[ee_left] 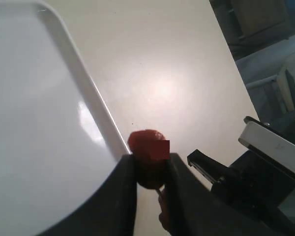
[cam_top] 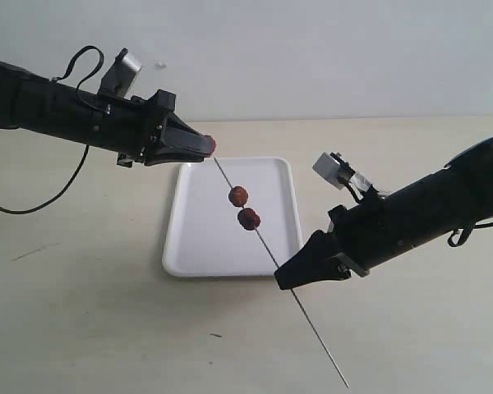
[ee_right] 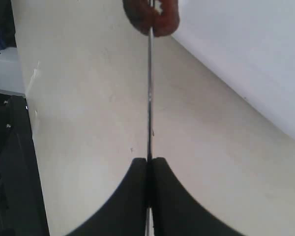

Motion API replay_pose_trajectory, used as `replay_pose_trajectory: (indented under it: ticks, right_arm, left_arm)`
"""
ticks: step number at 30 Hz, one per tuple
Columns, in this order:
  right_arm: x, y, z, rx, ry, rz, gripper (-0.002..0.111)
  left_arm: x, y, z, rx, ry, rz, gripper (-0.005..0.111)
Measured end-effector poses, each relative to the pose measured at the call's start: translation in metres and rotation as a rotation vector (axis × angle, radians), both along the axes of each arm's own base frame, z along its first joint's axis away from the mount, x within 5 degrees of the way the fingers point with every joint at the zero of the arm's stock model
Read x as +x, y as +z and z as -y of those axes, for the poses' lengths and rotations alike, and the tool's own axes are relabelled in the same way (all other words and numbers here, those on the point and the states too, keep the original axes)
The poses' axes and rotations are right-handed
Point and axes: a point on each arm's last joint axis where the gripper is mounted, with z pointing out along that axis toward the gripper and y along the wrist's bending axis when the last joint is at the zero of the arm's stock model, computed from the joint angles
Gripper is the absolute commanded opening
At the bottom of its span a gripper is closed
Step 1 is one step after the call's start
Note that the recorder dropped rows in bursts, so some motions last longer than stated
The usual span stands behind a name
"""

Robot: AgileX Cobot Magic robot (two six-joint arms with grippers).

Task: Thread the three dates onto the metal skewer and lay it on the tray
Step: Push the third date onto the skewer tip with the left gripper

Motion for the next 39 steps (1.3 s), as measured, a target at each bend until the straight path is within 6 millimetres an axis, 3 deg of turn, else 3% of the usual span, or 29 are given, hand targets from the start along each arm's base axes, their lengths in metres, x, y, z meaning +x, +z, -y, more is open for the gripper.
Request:
replay_pose_trajectory:
  ticks: [11, 17, 26, 39]
  right_arm:
    - [0.0001, 0.0001, 0.0000, 0.001, 0.002, 0.005, 0.000]
    - [0.0004, 0.0002, -0.0001, 0.003, 0.000, 0.007, 0.000]
    - [-0.0007, 0.0016, -0.0010, 0.020, 0.011, 0.003, 0.000]
    - [-0.0016, 0.0039, -0.0024, 0.049, 0.030, 0.015, 0.000]
  left_arm:
    - [0.0000, 0.0000, 0.0000, 0.000, 0.000, 0.000, 0.020]
    - [0.0000, 0.0000, 0.0000, 0.000, 0.000, 0.000, 0.003]
    - [0.0000, 0.0000, 0.0000, 0.000, 0.000, 0.000, 0.013]
    - [-0.0007, 0.0003, 0.0003, -0.004, -0.007, -0.003, 0.013]
